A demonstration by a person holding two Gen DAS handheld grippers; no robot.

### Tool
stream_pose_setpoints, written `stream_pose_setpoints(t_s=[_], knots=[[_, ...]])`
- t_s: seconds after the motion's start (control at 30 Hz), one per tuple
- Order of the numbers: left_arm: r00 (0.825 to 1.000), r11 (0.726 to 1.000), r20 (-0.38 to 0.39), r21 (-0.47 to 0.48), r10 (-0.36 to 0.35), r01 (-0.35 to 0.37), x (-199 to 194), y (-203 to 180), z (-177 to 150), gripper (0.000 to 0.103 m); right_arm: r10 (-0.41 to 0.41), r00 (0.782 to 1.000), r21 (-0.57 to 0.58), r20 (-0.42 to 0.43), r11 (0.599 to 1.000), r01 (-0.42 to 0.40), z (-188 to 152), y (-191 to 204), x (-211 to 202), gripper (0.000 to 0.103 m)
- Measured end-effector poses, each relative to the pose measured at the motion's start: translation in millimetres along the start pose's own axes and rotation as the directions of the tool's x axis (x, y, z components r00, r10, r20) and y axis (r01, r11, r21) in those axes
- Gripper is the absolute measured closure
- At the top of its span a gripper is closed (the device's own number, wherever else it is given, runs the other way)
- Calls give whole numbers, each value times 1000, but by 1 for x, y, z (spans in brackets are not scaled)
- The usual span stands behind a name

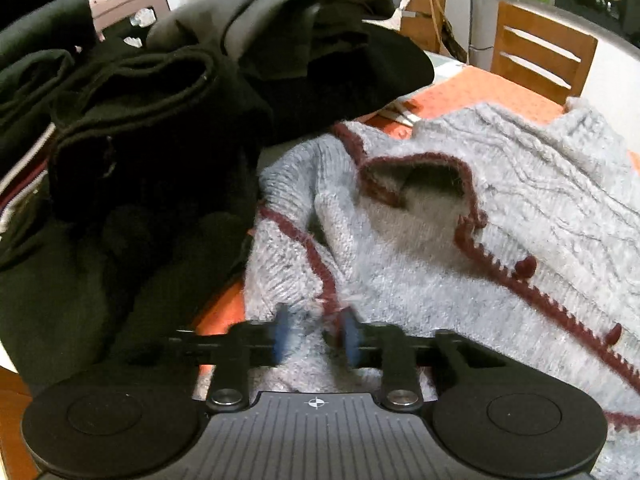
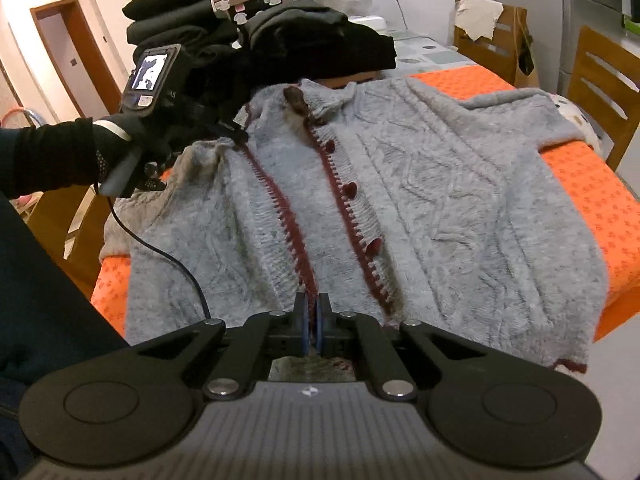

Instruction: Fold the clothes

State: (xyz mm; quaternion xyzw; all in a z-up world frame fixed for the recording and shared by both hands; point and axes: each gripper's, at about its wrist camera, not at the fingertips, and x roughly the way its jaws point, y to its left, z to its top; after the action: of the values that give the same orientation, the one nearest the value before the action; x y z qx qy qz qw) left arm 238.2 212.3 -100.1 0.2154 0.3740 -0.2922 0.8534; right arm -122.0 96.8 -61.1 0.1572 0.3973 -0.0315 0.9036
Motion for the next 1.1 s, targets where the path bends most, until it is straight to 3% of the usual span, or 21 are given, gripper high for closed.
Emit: stream_pose_setpoints(t_s=[0.13, 0.27, 0.4, 0.5, 0.67, 0.73, 0.8, 0.83, 0.97, 1.1], knots=[[990, 998, 138, -65, 15, -6, -31, 4, 8, 94, -20, 1000, 27, -8, 999, 20, -3, -2, -1, 99], [956, 993, 292, -110, 4, 30, -60, 1, 28, 94, -49, 999, 79, 7, 996, 48, -5, -8, -12, 99], [926, 993, 376, -90, -32, 71, -60, -16, 58, 94, -76, 997, 120, 32, 990, 71, -8, -14, -24, 99], [925, 995, 376, -62, -46, 75, -40, -34, 74, 94, -101, 994, 172, 46, 981, 92, -13, -25, -20, 98], [957, 998, 287, -22, -45, 53, 13, -61, 78, 85, -182, 982, 287, 47, 944, 161, -31, -53, -9, 95], [958, 996, 279, -34, -66, 79, 14, -61, 74, 71, -204, 978, 343, 43, 922, 178, -42, -64, -17, 93], [950, 995, 304, -35, -78, 93, 3, -61, 68, 47, -226, 973, 398, 37, 897, 193, -54, -75, -25, 86], [945, 995, 318, -28, -79, 92, -4, -63, 65, 44, -236, 971, 425, 33, 883, 200, -60, -81, -29, 84], [944, 990, 301, 5, -135, 140, -27, -71, 53, 43, -215, 977, 545, 14, 820, 172, -98, -105, -30, 76], [952, 978, 223, 49, -211, 205, -38, -85, 32, 43, -125, 991, 664, 54, 745, 58, -133, -123, -11, 69]])
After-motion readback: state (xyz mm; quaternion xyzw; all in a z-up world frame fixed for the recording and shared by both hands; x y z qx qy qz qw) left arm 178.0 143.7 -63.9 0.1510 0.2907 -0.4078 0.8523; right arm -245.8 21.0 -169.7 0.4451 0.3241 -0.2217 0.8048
